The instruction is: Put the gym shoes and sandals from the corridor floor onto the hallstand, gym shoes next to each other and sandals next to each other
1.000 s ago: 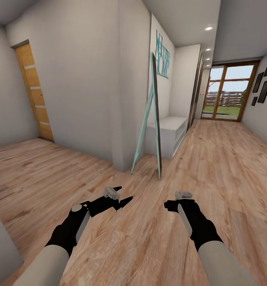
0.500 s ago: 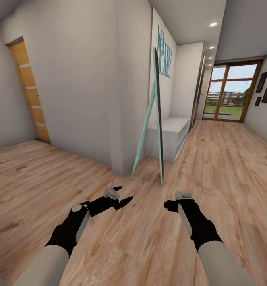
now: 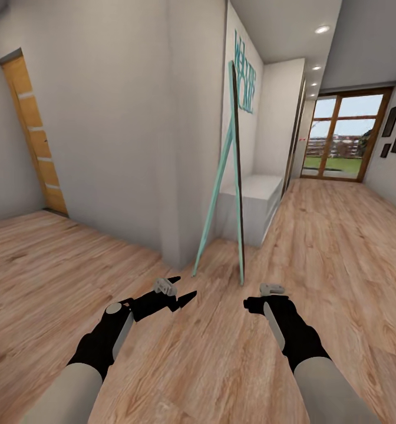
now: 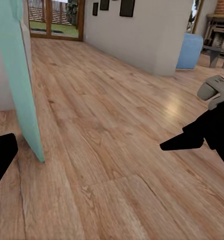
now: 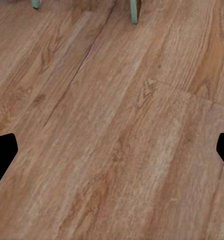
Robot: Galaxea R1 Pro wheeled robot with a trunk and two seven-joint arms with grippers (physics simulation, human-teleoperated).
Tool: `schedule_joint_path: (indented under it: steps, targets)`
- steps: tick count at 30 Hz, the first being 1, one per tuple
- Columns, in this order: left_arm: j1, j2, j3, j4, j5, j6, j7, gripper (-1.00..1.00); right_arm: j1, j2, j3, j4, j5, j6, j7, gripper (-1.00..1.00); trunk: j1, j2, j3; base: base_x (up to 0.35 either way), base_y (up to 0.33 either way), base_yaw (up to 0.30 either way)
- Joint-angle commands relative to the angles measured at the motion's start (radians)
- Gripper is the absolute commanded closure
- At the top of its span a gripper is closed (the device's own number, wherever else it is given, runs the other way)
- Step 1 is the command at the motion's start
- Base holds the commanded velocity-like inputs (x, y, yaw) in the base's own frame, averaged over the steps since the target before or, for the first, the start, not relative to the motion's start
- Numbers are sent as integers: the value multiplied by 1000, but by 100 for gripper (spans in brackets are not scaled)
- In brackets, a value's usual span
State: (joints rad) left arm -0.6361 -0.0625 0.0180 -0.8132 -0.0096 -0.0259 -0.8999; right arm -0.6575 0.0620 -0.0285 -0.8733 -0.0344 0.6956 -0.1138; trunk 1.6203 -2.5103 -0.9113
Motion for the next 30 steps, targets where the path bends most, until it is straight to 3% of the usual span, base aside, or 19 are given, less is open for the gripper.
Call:
schedule_joint_path:
  steps: [1, 21, 30]
  targets:
    - [-1, 0, 2, 0, -1, -3, -4, -100, -1, 1, -2, -1, -3, 4, -4, -100, 0, 0, -1, 349, 0, -145]
    - [-1, 0, 3, 0, -1, -3, -4, -100, -1, 1, -2, -1, -4, 5, -3, -100, 0, 0, -1, 344, 0, -278]
    - [-1, 0, 3, 0, -1, -3, -4, -100, -1, 1, -2, -1, -4, 5, -3, -100, 0, 0, -1, 143, 0, -299]
